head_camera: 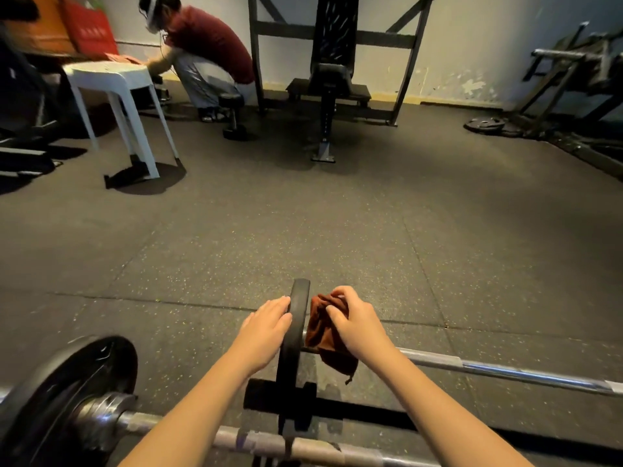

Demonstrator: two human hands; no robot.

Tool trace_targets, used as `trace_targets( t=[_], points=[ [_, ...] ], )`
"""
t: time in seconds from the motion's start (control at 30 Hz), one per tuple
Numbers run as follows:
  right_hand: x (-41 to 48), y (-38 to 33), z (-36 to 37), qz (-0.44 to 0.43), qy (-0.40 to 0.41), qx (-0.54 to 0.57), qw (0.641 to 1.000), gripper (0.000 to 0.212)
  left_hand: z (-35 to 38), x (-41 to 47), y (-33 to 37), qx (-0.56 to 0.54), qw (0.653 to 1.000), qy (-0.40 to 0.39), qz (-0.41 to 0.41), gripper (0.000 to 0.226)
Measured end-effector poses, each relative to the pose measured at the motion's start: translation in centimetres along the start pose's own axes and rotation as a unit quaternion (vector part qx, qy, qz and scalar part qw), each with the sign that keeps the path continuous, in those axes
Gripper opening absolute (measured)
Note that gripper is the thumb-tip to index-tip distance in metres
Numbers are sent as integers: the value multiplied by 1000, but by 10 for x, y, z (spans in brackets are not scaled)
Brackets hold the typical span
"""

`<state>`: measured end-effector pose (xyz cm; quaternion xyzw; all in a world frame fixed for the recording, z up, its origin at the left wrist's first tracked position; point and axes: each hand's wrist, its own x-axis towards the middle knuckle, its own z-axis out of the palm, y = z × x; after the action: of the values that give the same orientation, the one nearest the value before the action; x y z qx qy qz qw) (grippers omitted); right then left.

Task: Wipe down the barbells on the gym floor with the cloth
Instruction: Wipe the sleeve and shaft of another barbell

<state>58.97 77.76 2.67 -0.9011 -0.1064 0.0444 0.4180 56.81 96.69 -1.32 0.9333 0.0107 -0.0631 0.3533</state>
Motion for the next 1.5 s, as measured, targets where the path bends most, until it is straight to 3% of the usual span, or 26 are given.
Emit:
trace_targets(
  t=[0.23,0.43,0.5,0.6,0.67,0.8,0.87,0.97,1.07,1.17,1.3,1.43,1.5],
  points=[
    [53,-46,24,-23,-14,-6,1000,21,-32,-3,-24,-200,979,42,5,57],
    [78,-60,47,19,-28,-14,999,35,-22,17,-9,-229,972,42,-15,73],
    [80,-59,45,27,-49,-15,998,37,-19,24,-7,-247,966,73,-31,59],
    [85,-48,37,37,-35,8,999,34,-20,33,-16,-246,959,131,-52,17],
    [85,-37,37,33,-33,-7,999,31,-28,33,-34,-230,958,154,-69,9],
    [71,-17,59,-27,-58,-102,993,20,-35,34,-67,-101,981,144,-80,15],
    [64,-10,69,-64,-43,-134,988,33,-28,39,-68,-78,986,125,-80,14],
    [61,-9,71,-36,-43,-112,992,58,-29,44,-68,-52,980,154,-111,10],
    [64,-8,74,-38,-54,-131,989,49,-30,41,-77,-52,977,146,-143,19],
    [70,-9,78,-36,-21,-141,989,34,-9,35,-83,18,995,47,-84,62],
    [77,-11,82,-18,11,-147,989,23,25,43,-91,91,994,60,-18,43],
    [79,-12,87,3,14,-143,990,25,34,56,-92,116,990,85,3,55],
    [79,-14,91,7,18,-144,989,27,35,62,-89,110,987,121,-10,42]
  ],
)
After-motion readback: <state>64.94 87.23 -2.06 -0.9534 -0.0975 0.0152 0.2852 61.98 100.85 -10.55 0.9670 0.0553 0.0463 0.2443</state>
